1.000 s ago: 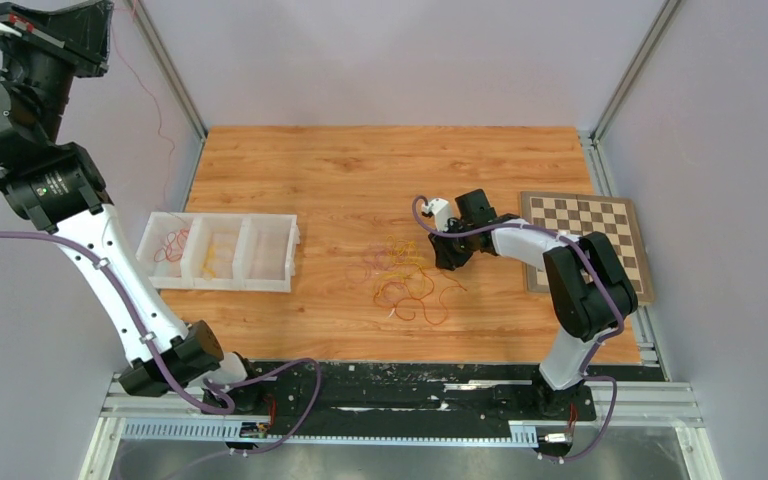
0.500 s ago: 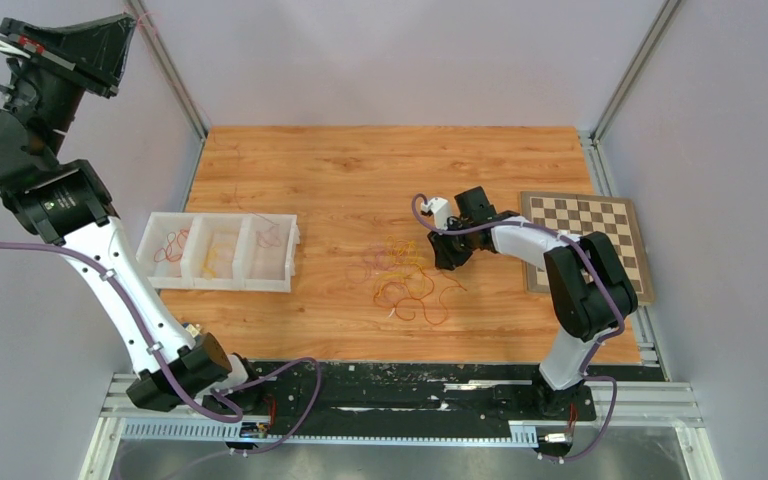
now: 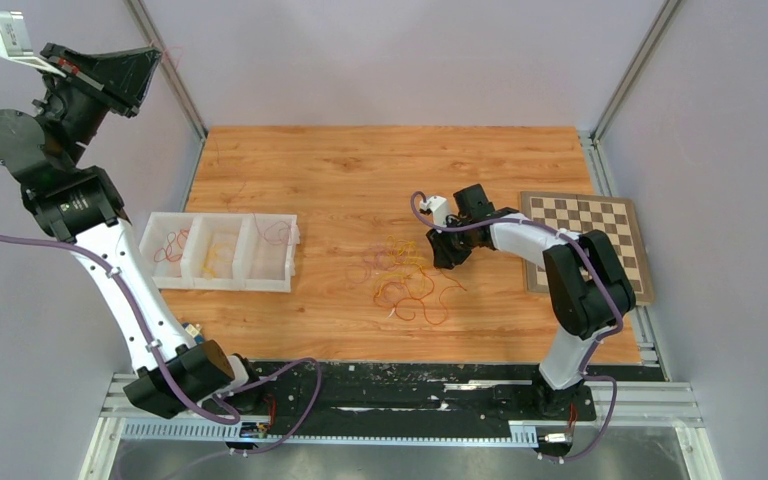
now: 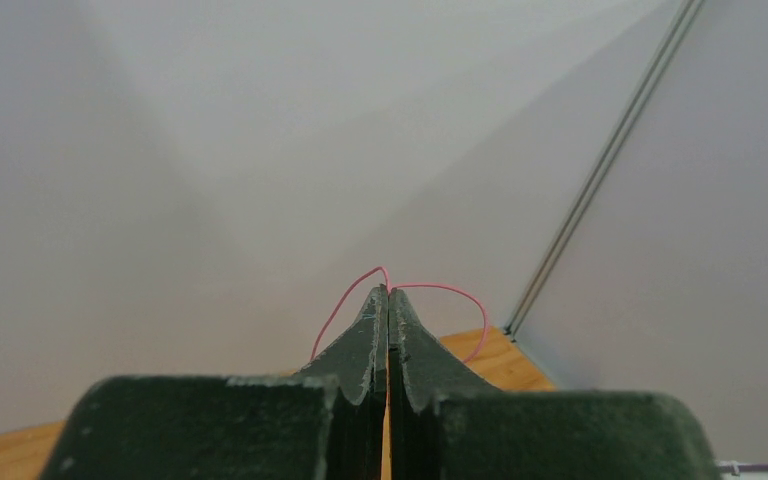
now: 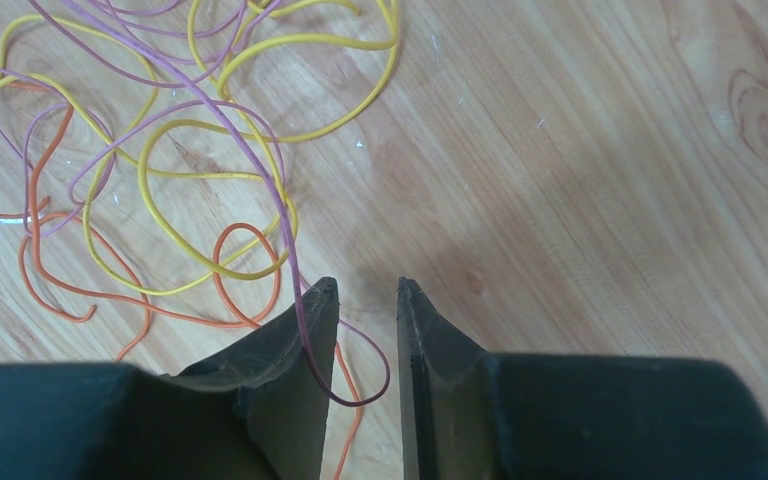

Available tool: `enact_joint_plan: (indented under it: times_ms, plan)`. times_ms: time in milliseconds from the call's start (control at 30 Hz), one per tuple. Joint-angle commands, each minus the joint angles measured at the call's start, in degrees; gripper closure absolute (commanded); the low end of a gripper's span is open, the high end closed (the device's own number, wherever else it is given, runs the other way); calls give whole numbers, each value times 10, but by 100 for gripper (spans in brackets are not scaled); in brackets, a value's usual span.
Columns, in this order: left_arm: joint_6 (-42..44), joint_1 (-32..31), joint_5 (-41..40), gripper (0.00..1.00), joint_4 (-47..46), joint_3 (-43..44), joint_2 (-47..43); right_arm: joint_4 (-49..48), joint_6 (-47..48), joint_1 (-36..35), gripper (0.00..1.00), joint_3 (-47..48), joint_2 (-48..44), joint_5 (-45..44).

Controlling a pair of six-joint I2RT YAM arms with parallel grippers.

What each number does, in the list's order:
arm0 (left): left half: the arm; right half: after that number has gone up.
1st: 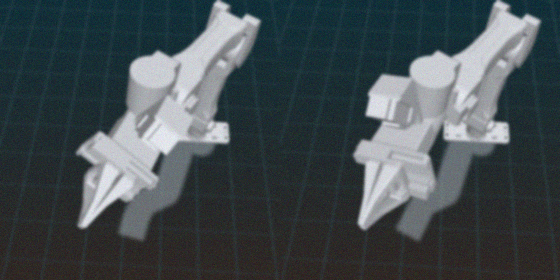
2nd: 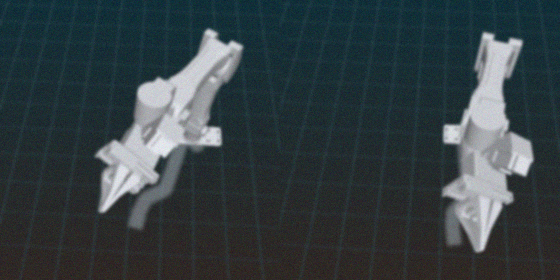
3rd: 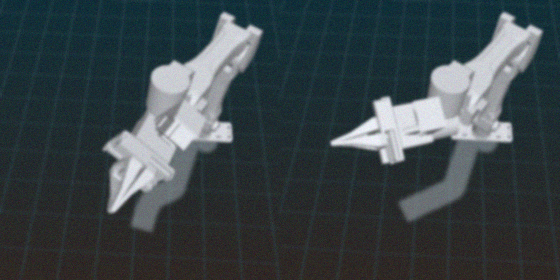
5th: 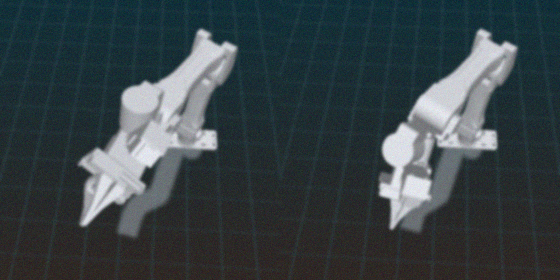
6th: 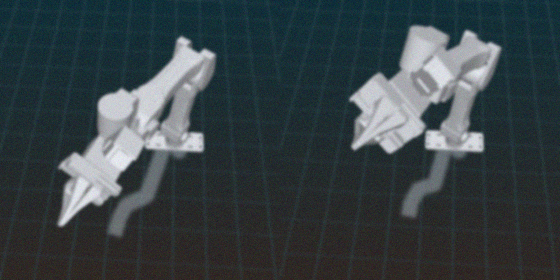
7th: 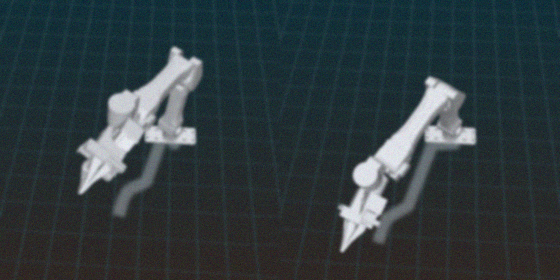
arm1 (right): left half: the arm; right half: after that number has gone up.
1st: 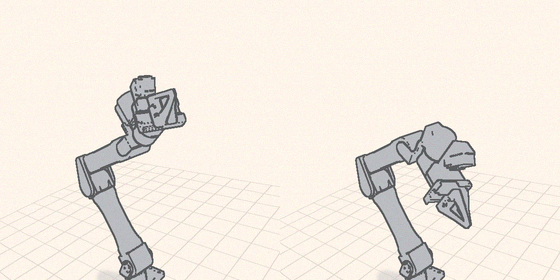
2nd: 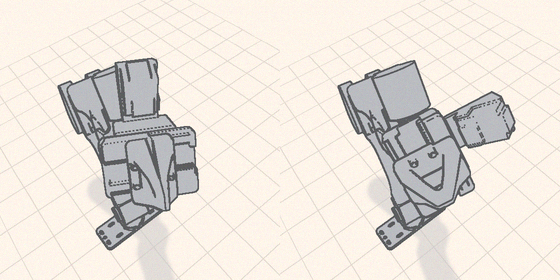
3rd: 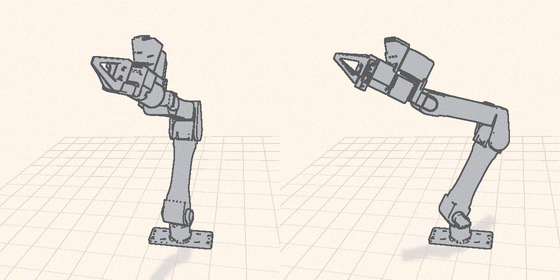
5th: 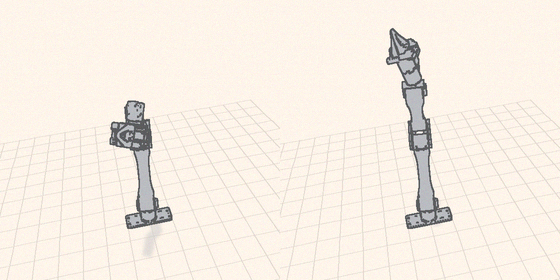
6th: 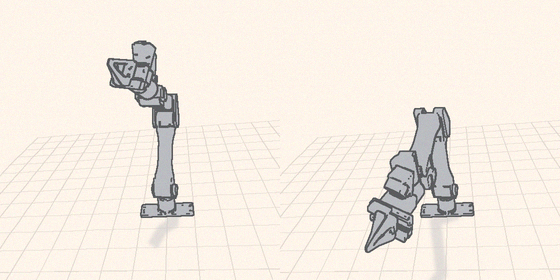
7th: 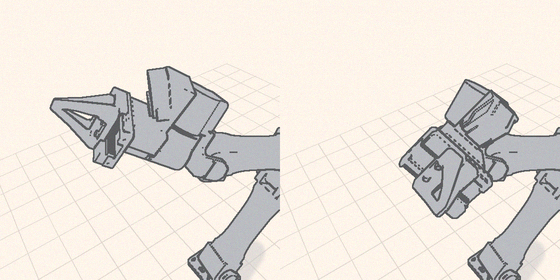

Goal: Untangle the cables

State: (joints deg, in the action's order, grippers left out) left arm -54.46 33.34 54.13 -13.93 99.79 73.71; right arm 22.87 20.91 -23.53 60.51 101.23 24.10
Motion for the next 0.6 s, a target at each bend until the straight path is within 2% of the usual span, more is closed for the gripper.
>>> enact_joint_plan:
  times_ms: [0, 100, 233, 567]
  plan:
    - [53, -5, 14, 100, 21, -11, -28, 0, 4, 2, 72, 22, 6, 11]
    - [69, -23, 44, 100, 39, -31, -32, 0, 1, 1, 72, 23, 12, 15]
    - [158, -51, 63, 100, 101, -66, -45, 1, -6, 1, 72, 25, 19, 19]
    - [295, -94, 39, 100, 213, -211, -82, 2, -3, 1, 71, 22, 19, 21]
